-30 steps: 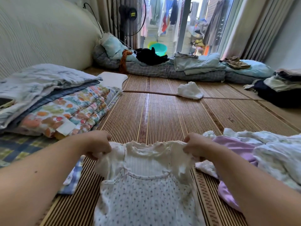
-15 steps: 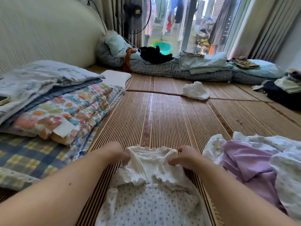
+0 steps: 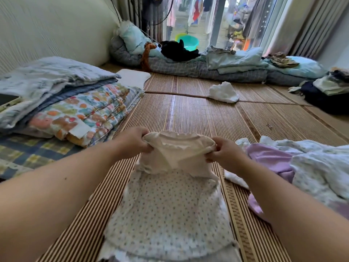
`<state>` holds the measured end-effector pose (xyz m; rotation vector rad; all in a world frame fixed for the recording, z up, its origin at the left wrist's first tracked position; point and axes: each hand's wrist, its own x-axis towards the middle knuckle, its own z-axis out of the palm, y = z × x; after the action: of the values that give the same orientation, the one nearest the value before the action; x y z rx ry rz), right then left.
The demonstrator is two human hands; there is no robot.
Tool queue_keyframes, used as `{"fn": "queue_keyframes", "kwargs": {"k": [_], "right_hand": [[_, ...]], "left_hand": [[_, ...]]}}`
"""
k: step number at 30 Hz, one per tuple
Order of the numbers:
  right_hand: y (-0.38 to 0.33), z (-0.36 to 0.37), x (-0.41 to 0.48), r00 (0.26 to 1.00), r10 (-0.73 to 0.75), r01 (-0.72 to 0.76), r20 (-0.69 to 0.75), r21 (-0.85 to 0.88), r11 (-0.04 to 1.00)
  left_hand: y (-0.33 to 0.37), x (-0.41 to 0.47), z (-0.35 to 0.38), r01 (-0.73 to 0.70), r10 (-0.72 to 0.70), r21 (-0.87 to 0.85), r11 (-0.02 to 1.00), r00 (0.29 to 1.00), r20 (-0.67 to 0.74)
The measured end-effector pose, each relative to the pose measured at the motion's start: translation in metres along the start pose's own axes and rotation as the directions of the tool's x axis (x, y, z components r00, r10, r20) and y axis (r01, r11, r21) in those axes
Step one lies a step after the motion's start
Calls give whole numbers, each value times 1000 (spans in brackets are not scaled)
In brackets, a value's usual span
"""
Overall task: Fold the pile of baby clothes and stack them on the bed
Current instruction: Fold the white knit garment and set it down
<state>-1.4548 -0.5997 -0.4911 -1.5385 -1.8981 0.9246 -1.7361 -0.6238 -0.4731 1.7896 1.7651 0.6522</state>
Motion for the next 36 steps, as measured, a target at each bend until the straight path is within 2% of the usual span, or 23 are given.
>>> {"fn": "queue_keyframes", "kwargs": {"k": [2, 5, 8, 10, 12, 14, 17, 22, 25, 27, 29, 32, 34, 36], "right_hand": [[-2, -5, -31, 998, -63, 63, 11, -58, 996], [-5, -5, -86, 994, -110, 114, 27, -213, 970], [1, 5, -138, 990, -135, 138, 35, -357, 924], [7, 15, -165, 983, -139, 172, 117, -353, 919], [7, 25, -187, 965, -70, 161, 251, -366, 917], [2, 34, -203, 947, 27, 125, 321, -443, 888], [-7, 43, -209, 956, 72, 105, 286, -558, 823], [-1, 47, -178, 951, 135, 120, 276, -737, 665], [9, 36, -147, 912, 261, 144, 317, -842, 520], [9, 29, -133, 913, 293, 110, 284, -863, 493], [7, 26, -129, 944, 227, 82, 240, -836, 542], [2, 29, -145, 984, -63, 162, 166, -704, 691], [-1, 32, -169, 967, -202, 254, 156, -537, 804], [-1, 36, -198, 938, -241, 333, 250, -449, 829]], "left_hand": [[3, -30, 0, -116, 116, 150, 982, 993, 10], [0, -80, 1, -292, 293, 351, 890, 955, 51], [-19, -124, 5, -401, 379, 391, 829, 916, 135], [-33, -149, 12, -454, 411, 424, 784, 891, 195], [-41, -167, 21, -478, 392, 451, 754, 878, 275], [-49, -176, 26, -448, 301, 521, 727, 889, 345], [-46, -180, 23, -416, 210, 656, 629, 904, 372], [-36, -179, 33, -465, 122, 722, 513, 872, 474], [-19, -183, 47, -464, 159, 710, 530, 877, 454], [1, -188, 61, -463, 191, 690, 556, 880, 436], [22, -194, 79, -466, 252, 658, 591, 882, 398], [49, -207, 109, -494, 336, 563, 663, 868, 365], [64, -213, 121, -480, 335, 465, 744, 870, 362], [68, -211, 117, -445, 317, 346, 826, 874, 368]]}}
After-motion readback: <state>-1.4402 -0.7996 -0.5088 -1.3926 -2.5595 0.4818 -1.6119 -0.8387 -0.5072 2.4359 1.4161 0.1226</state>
